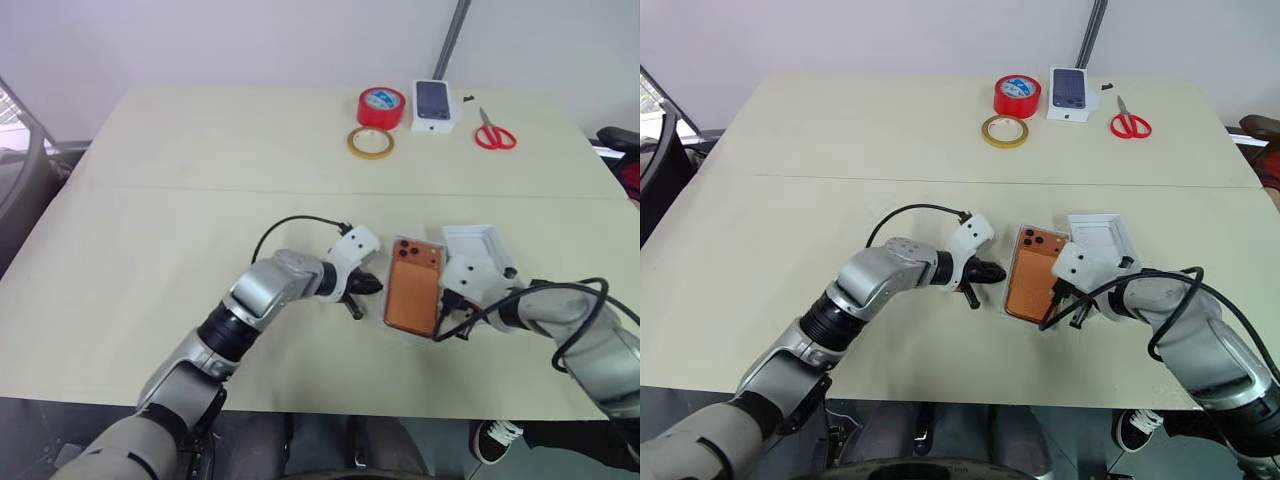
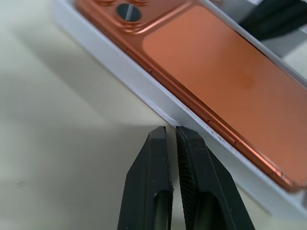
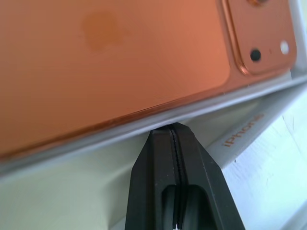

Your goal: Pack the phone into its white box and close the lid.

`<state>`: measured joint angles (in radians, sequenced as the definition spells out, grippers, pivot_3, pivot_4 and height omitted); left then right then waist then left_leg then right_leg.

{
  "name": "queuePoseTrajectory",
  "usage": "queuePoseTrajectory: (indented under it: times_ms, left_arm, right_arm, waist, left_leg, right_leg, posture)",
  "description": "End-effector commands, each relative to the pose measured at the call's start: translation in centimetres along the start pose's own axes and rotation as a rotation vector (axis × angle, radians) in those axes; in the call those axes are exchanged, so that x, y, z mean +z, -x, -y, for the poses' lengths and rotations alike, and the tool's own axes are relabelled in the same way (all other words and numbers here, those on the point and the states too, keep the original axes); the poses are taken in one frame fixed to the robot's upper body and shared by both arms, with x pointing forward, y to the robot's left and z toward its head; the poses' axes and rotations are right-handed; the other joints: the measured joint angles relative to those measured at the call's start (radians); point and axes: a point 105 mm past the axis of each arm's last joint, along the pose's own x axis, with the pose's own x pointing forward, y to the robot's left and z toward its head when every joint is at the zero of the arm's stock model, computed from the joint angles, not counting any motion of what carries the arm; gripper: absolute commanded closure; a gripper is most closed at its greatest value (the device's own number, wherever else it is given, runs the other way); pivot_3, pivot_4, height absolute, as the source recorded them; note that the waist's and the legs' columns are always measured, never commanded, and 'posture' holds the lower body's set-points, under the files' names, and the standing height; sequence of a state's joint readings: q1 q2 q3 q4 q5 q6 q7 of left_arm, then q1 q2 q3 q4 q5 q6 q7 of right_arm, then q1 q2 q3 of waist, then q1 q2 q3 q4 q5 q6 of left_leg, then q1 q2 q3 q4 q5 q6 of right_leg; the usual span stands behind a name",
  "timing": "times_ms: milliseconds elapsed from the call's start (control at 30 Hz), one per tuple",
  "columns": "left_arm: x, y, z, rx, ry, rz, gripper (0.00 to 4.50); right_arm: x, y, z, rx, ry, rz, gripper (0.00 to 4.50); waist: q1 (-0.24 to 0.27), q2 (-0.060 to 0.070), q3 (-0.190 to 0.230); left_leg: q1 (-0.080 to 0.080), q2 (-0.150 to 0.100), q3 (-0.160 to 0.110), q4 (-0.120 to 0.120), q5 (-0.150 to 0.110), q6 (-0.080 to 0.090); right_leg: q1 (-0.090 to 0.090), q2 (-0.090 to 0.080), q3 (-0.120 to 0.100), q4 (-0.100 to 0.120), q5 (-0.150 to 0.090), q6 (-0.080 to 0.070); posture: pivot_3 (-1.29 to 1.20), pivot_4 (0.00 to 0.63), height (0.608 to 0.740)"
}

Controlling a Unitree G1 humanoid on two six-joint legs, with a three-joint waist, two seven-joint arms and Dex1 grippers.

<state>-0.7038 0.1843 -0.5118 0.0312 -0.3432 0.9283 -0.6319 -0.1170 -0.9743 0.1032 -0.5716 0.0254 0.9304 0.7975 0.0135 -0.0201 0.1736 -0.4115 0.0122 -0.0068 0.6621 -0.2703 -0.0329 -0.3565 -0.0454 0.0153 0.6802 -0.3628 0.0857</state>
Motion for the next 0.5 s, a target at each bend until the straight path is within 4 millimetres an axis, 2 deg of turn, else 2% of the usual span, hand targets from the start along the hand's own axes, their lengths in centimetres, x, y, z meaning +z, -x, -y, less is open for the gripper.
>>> queuePoseTrajectory:
  times_ms: [33,233,500]
  left_arm:
    - [1.8,-0.9,3.4,-0.146,-0.054,0.055,4.14]
    - [1.4,-0.6,2.4,-0.114,-0.038,0.042,4.14]
    - [0.9,-0.4,2.2,-0.102,-0.027,0.032,4.14]
  right_arm:
    - [1.4,0.6,-0.7,0.020,0.043,0.069,4.50]
    - [1.1,0.5,-0.2,0.006,0.035,0.062,4.50]
    - [0.9,0.5,0.7,-0.016,0.035,0.055,4.50]
  waist:
    - [0.000,0.000,0.000]
    - [-0.001,0.000,0.000]
    - [-0.001,0.000,0.000]
  left_leg:
    - [0.000,0.000,0.000,0.000,0.000,0.000]
    - [0.000,0.000,0.000,0.000,0.000,0.000]
    - [0.000,0.000,0.000,0.000,0.000,0.000]
  right_leg:
    - [0.000,0.000,0.000,0.000,0.000,0.000]
    - [0.000,0.000,0.000,0.000,0.000,0.000]
    - [0.000,0.000,0.000,0.000,0.000,0.000]
  posture:
    - [0.00,0.150,0.740]
    - [0.00,0.150,0.740]
    - [0.00,0.150,0.740]
